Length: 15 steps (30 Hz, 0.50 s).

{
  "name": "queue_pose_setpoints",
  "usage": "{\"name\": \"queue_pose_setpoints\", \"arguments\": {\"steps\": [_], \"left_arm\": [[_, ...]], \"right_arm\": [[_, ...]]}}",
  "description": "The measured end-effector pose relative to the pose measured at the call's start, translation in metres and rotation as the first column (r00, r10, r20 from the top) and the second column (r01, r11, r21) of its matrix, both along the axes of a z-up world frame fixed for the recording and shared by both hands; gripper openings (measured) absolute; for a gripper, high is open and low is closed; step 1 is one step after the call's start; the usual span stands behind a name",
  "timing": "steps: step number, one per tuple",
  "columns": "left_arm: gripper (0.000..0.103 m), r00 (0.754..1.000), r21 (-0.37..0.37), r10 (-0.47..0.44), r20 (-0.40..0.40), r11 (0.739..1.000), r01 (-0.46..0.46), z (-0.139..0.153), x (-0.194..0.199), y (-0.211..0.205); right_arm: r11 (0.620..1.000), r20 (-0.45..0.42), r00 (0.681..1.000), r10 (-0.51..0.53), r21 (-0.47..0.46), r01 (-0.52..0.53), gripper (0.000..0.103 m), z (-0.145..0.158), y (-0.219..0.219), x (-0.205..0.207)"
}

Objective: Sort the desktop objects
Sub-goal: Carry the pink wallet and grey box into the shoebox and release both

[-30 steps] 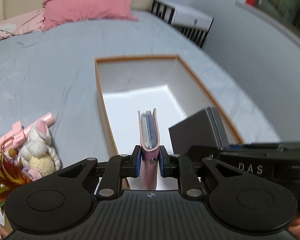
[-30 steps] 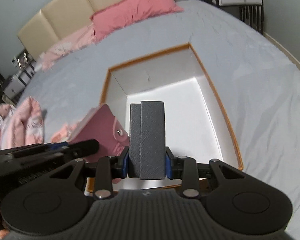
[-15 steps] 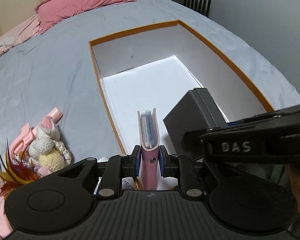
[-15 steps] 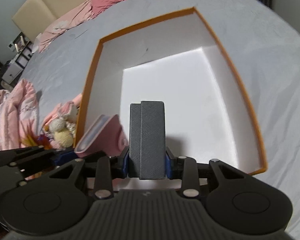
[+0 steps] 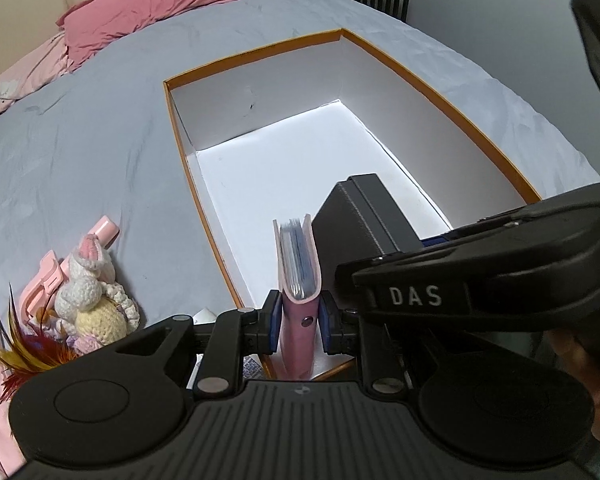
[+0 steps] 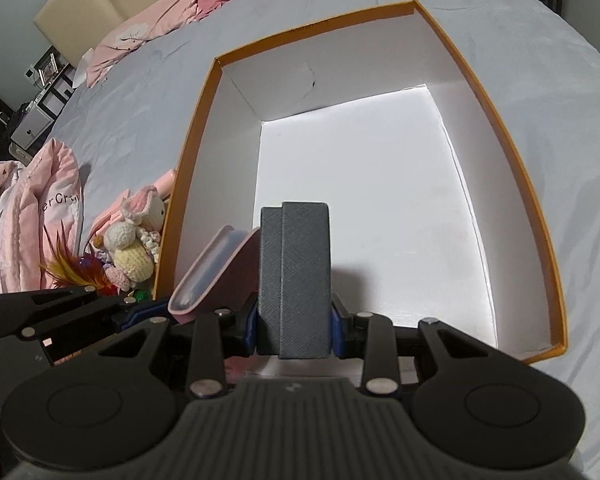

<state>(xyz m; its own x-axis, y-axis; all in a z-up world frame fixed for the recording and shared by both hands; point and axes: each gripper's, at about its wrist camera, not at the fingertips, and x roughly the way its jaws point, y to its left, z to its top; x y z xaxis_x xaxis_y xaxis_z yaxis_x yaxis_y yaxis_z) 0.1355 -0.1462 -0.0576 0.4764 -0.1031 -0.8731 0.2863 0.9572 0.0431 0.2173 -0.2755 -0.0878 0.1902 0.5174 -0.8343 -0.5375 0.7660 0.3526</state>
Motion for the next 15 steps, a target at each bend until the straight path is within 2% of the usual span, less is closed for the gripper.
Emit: {"name": "queue_pose_setpoints", "arguments": {"steps": [3, 5, 9, 15], "left_arm": [[0.025, 1.0, -0.007, -0.007, 0.002, 1.0, 0.007, 0.002, -0.002, 0.002], [0.032, 1.0, -0.022, -0.012, 0.002, 1.0, 0.012, 0.003, -0.002, 0.004], [0.032, 1.0, -0.068, -0.02, -0.006, 0.997, 0.02, 0.005, -0.005, 0.011], [0.032, 0.998, -0.173, -0.038, 0.042, 0.984, 0.044, 0.018, -0.018, 0.032]], "right_arm": [[1.0, 0.007, 1.0, 0.011, -0.005, -0.011, 0.035, 0.002, 0.002, -0.001], [1.0, 0.02, 0.999, 0.027, -0.012, -0.027, 0.035, 0.003, 0.005, -0.002], [0.999, 0.027, 0.999, 0.044, -0.023, -0.044, 0.036, 0.003, 0.009, -0.003], [0.999, 0.011, 0.999, 0.042, -0.015, -0.042, 0.036, 0.002, 0.009, 0.001]]}}
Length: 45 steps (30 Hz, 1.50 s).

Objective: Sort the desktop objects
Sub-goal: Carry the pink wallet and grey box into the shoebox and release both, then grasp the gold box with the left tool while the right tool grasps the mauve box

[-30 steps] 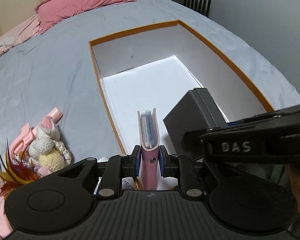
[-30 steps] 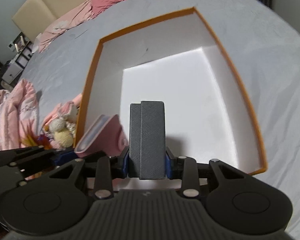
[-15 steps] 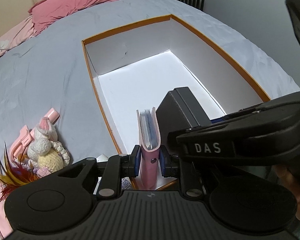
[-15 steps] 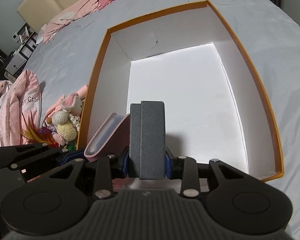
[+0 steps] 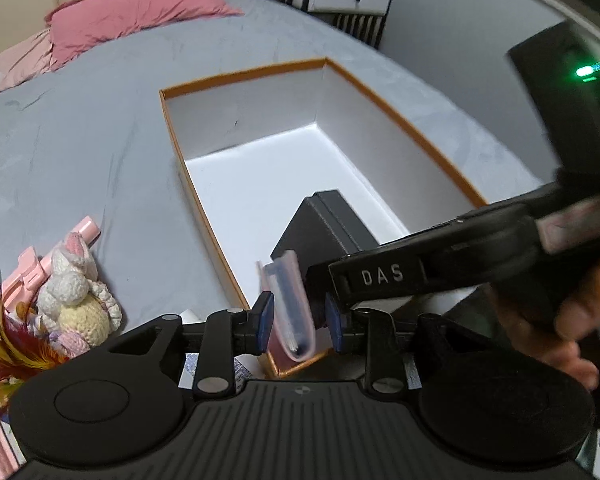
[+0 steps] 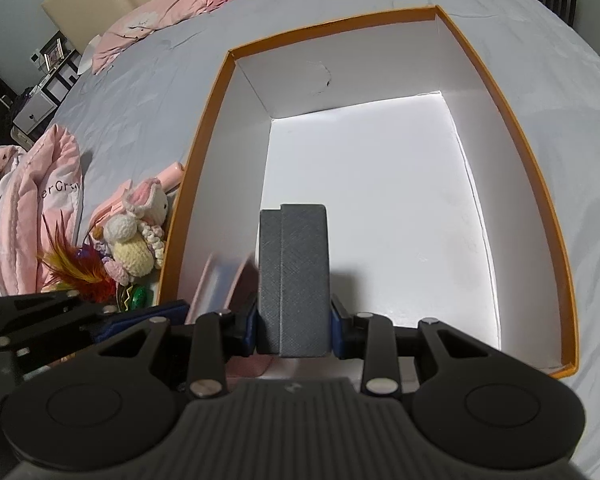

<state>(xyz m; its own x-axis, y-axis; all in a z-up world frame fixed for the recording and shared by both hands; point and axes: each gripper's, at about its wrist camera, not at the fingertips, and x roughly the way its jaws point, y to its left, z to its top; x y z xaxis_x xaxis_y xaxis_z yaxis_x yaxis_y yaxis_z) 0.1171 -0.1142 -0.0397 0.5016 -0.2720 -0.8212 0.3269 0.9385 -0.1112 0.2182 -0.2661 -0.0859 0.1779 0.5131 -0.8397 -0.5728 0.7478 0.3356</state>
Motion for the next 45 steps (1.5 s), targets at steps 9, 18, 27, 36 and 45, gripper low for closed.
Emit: {"name": "queue_pose_setpoints", "arguments": {"steps": [9, 18, 27, 36, 45], "left_arm": [[0.034, 0.998, -0.099, 0.021, 0.057, 0.995, -0.015, 0.014, -0.025, 0.052], [0.034, 1.0, -0.173, 0.025, 0.012, 0.985, -0.023, 0.006, -0.026, 0.071], [0.034, 0.999, -0.179, 0.03, -0.011, 0.983, -0.031, -0.002, -0.022, 0.069], [0.034, 0.995, -0.164, 0.08, -0.059, 0.982, -0.088, -0.01, -0.023, 0.083], [0.034, 0.982, -0.132, 0.165, -0.094, 0.975, -0.177, -0.004, -0.026, 0.109]], "right_arm": [[0.999, 0.018, 0.999, 0.042, -0.03, -0.041, 0.036, 0.0, 0.009, -0.003], [0.996, 0.004, 0.998, 0.06, -0.063, -0.06, 0.036, -0.006, 0.017, -0.006], [0.985, -0.033, 0.994, 0.101, -0.134, -0.105, 0.036, -0.025, 0.035, -0.012], [0.985, -0.018, 0.993, 0.12, -0.123, -0.121, 0.049, -0.016, 0.03, -0.015], [0.993, -0.043, 0.995, 0.092, -0.064, -0.095, 0.038, -0.015, 0.025, -0.014]]}}
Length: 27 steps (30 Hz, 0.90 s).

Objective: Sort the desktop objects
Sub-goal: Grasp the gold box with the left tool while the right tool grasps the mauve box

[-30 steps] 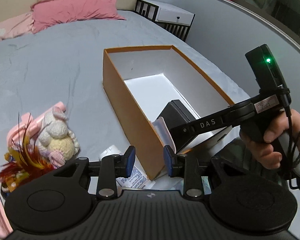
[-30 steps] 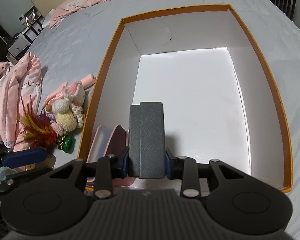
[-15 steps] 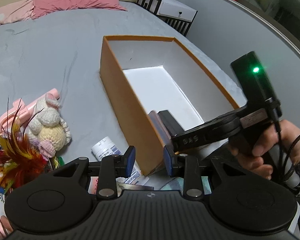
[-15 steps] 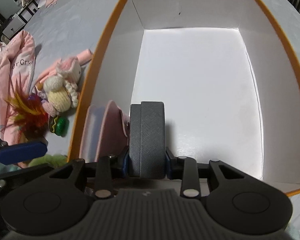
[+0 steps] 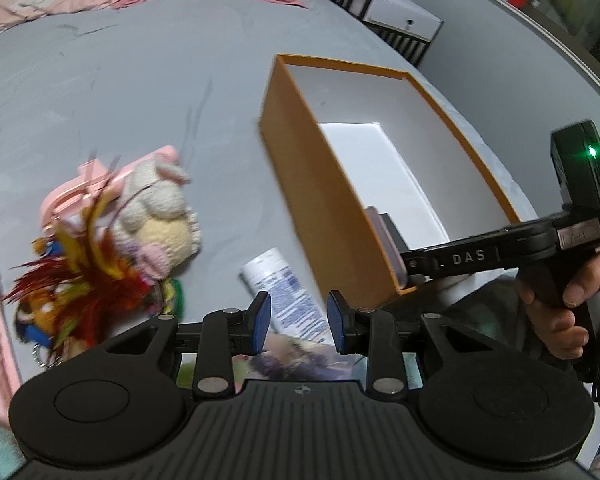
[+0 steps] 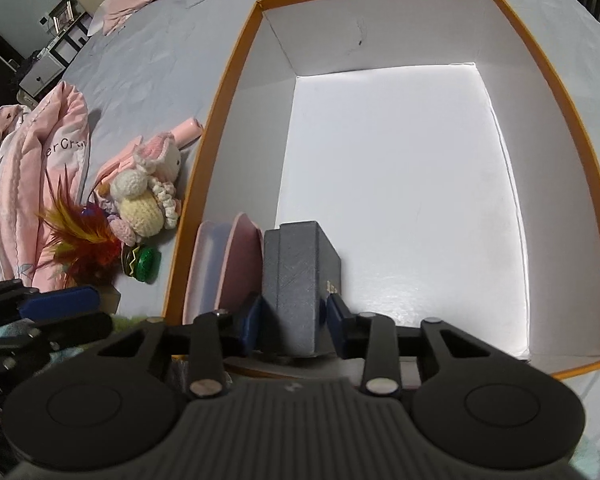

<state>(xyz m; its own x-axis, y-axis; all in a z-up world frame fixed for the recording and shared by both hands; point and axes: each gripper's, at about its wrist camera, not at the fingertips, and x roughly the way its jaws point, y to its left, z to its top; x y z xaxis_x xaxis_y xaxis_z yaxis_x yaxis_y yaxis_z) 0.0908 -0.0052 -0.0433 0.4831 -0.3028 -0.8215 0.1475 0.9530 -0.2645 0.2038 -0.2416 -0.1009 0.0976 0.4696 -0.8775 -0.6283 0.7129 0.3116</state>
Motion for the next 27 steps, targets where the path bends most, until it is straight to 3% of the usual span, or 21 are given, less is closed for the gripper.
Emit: {"name": "queue_pose_setpoints", "arguments": {"steps": [6, 12, 18, 22, 24, 25, 27], "left_arm": [[0.034, 0.998, 0.018, 0.064, -0.009, 0.998, -0.064, 0.013, -0.008, 0.022], [0.034, 0.991, 0.064, 0.129, -0.024, 0.99, -0.128, 0.027, -0.02, 0.05], [0.034, 0.991, 0.132, 0.129, -0.038, 0.984, -0.123, 0.033, -0.03, 0.07], [0.034, 0.988, 0.174, 0.147, -0.042, 0.975, -0.137, 0.031, -0.03, 0.08], [0.042, 0.988, 0.221, 0.143, -0.059, 0.967, -0.127, 0.023, -0.025, 0.083], [0.051, 0.987, 0.241, 0.136, -0.082, 0.964, -0.113, 0.018, -0.023, 0.084], [0.051, 0.986, 0.254, 0.114, -0.12, 0.964, -0.08, 0.008, -0.018, 0.087]], "right_arm": [[1.0, 0.006, 1.0, -0.027, 0.015, 0.027, 0.043, 0.005, -0.003, -0.001], [0.997, 0.103, 0.993, -0.057, 0.063, 0.051, 0.044, 0.035, -0.018, -0.019], [0.984, 0.06, 0.997, -0.053, 0.175, 0.041, 0.044, 0.058, -0.039, -0.055], [0.984, 0.049, 0.998, -0.038, 0.174, 0.029, 0.044, 0.054, -0.037, -0.077], [0.988, 0.018, 1.0, -0.02, 0.155, 0.017, 0.044, 0.042, -0.03, -0.082], [0.99, 0.003, 1.0, -0.021, 0.14, 0.02, 0.044, 0.036, -0.028, -0.083], [0.994, -0.023, 1.0, -0.017, 0.106, 0.02, 0.053, 0.021, -0.021, -0.084]]}}
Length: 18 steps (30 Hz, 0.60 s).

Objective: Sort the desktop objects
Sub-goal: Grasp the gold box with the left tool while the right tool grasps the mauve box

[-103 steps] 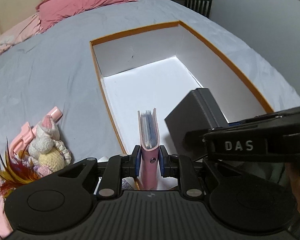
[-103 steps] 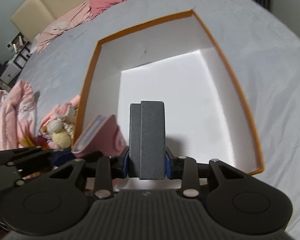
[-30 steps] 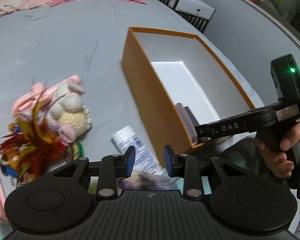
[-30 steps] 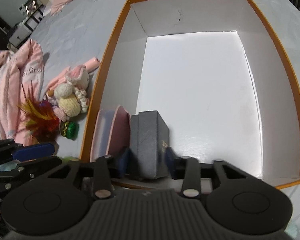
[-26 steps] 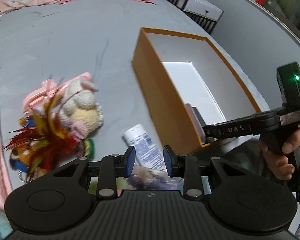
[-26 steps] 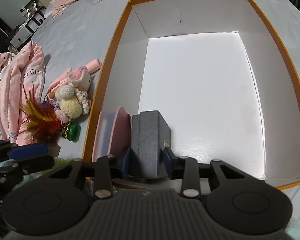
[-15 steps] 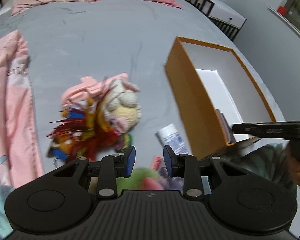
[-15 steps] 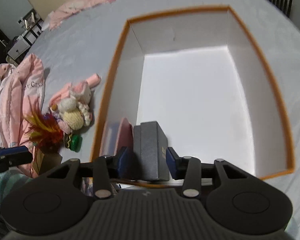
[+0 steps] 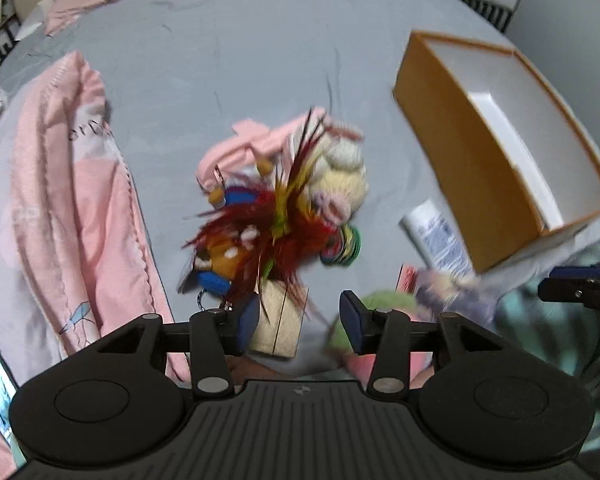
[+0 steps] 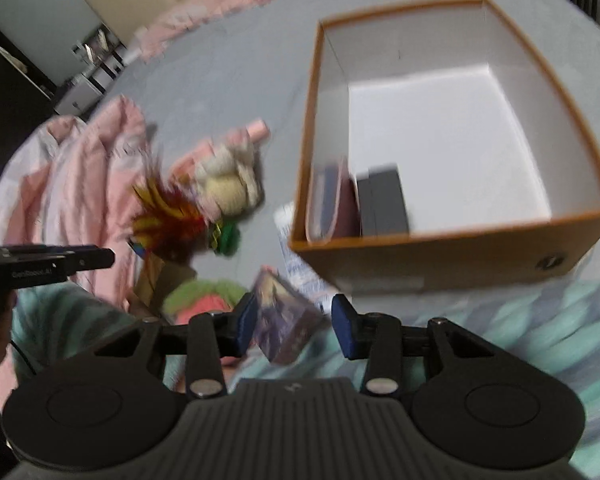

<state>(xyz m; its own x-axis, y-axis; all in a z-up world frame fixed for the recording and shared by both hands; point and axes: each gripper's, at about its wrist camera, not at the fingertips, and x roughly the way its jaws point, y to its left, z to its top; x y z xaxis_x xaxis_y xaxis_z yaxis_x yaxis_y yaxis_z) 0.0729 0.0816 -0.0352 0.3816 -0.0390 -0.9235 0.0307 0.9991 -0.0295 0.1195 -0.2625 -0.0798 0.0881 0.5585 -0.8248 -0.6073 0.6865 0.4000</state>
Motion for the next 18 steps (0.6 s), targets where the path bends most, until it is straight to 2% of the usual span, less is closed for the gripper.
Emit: {"name": "queue_pose_setpoints", "arguments": {"steps": [3, 6, 9, 14, 18], "left_arm": [[0.058, 0.997, 0.038, -0.038, -0.06, 0.998, 0.041, -0.017, 0.005, -0.001], [0.058, 0.992, 0.098, -0.054, -0.111, 0.993, 0.065, -0.035, 0.01, -0.004], [0.058, 0.99, 0.117, -0.049, -0.136, 0.991, 0.066, -0.048, 0.014, -0.002], [0.058, 0.986, 0.083, -0.04, -0.163, 0.995, 0.054, -0.063, 0.019, 0.003], [0.058, 0.986, 0.05, -0.024, -0.167, 0.998, 0.033, -0.065, 0.024, 0.007]], "right_arm": [[0.999, -0.002, 1.0, -0.004, -0.045, 0.004, 0.054, -0.016, 0.009, 0.0], [0.998, 0.007, 1.0, 0.005, -0.068, -0.005, 0.057, -0.025, 0.021, 0.001], [0.994, -0.019, 1.0, 0.021, -0.11, -0.023, 0.062, -0.034, 0.034, 0.005], [0.976, -0.042, 0.997, 0.072, -0.203, -0.079, 0.062, -0.054, 0.051, 0.008], [0.974, -0.092, 0.993, 0.079, -0.204, -0.097, 0.066, -0.068, 0.057, 0.012]]}}
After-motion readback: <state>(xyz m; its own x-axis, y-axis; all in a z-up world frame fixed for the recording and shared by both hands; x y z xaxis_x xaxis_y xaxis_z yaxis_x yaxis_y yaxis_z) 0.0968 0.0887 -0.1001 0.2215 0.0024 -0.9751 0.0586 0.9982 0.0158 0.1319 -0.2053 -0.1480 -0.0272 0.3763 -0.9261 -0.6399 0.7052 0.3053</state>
